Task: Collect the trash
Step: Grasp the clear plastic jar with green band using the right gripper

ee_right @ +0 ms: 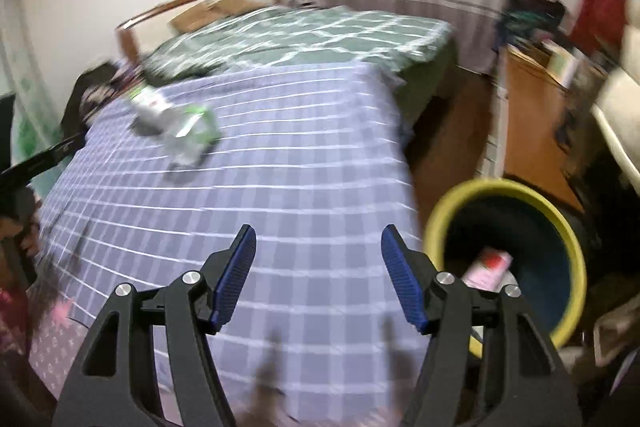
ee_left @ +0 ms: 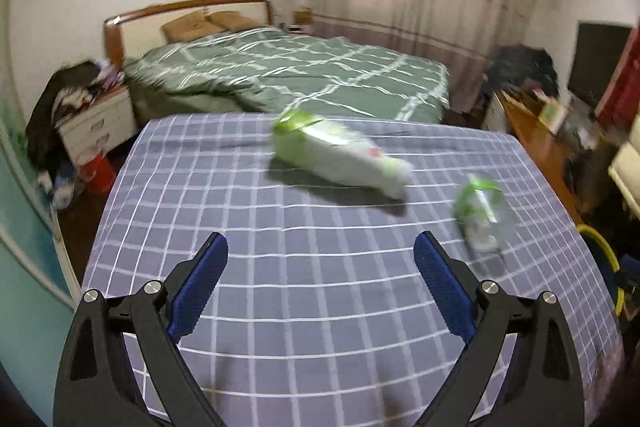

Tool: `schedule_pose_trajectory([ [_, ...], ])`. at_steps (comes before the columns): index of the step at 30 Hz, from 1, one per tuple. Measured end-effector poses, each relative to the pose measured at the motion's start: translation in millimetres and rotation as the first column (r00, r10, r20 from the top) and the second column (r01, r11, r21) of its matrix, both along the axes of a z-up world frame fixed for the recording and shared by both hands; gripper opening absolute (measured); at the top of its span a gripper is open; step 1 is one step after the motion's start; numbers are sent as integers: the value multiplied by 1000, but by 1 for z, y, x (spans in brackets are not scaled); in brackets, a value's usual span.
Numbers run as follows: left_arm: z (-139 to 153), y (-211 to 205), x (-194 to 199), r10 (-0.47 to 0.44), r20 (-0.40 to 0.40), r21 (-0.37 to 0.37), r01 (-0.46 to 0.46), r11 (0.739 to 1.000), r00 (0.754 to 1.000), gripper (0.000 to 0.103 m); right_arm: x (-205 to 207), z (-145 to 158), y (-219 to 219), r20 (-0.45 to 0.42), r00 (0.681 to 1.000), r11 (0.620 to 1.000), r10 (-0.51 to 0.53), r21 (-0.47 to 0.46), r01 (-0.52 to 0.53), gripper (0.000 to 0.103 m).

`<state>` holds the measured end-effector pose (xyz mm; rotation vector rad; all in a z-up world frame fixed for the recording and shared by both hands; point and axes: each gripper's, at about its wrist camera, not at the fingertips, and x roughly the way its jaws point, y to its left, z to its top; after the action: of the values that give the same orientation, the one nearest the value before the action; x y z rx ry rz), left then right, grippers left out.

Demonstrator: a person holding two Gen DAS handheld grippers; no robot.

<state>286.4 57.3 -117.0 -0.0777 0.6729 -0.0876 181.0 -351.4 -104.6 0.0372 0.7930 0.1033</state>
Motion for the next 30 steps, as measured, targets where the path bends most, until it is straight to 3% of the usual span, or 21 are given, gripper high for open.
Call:
schedule_pose_trajectory([
  [5, -14, 23, 7, 11, -34, -67, -14, 998, 999, 93, 44, -3, 55, -17, 993, 990, 113, -89, -114, 62],
  [12, -14, 17, 5, -2, -26, -73, 0, 997, 1000, 94, 111, -20, 95, -71, 989, 975, 126, -176, -137, 62],
  [19, -14, 8, 2, -20, -44, -81, 16, 997, 999, 94, 129, -31, 117, -108, 983, 968, 146, -188, -165, 62],
  [24, -17, 2, 2, -33, -53, -72, 29, 997, 998, 94, 134, -29, 147, -119, 965, 956, 235, -149, -252, 62],
  [30, -18, 0, 2, -34, -57, -77, 30, 997, 998, 94, 147, -26, 163, -110, 960, 943, 258, -189, -275, 63],
])
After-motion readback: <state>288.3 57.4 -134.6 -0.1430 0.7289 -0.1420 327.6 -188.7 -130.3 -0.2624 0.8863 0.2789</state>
